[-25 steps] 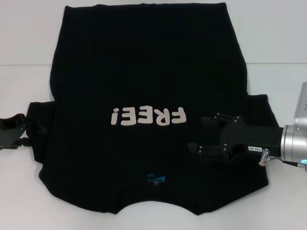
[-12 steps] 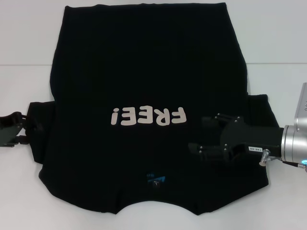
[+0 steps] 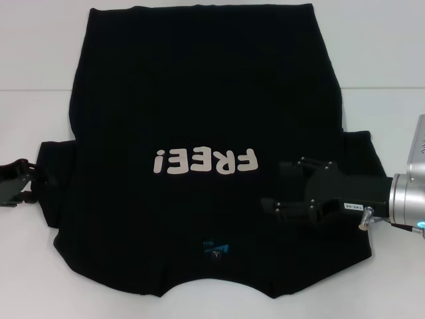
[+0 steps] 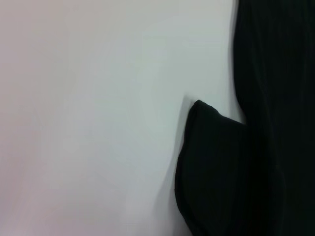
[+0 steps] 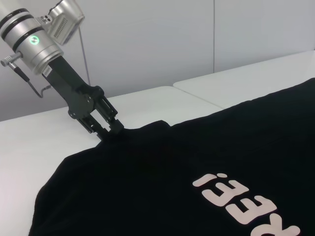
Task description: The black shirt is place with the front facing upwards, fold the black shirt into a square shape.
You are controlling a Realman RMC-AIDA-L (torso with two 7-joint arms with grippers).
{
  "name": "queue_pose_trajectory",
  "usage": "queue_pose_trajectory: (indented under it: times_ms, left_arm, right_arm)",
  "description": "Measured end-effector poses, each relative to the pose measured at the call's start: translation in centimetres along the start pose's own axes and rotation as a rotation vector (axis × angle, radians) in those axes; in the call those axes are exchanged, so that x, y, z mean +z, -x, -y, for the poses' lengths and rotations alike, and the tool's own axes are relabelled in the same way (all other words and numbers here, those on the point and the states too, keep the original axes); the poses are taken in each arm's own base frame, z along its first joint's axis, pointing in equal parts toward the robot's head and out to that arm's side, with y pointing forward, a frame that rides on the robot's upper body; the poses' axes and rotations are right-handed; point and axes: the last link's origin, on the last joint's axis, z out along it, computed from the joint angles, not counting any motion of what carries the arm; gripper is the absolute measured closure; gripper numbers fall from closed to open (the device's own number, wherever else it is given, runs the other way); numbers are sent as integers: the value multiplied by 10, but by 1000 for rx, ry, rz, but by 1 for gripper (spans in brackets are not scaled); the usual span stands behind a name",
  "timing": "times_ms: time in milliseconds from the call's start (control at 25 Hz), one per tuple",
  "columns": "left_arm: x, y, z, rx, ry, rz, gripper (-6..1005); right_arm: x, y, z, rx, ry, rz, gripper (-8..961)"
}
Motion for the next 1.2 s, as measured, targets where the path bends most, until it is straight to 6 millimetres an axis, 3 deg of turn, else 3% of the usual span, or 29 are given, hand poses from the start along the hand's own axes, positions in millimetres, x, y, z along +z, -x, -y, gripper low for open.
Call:
queue_pose_trajectory:
  times_ms: [640, 1200]
  left_arm:
    - [2, 2, 1, 1, -4, 1, 439]
    - [7, 3, -3, 36, -23, 10, 502]
  right_arm:
    - [0, 0, 0, 0, 1, 2, 14]
    - [0, 0, 0, 1, 1, 2, 14]
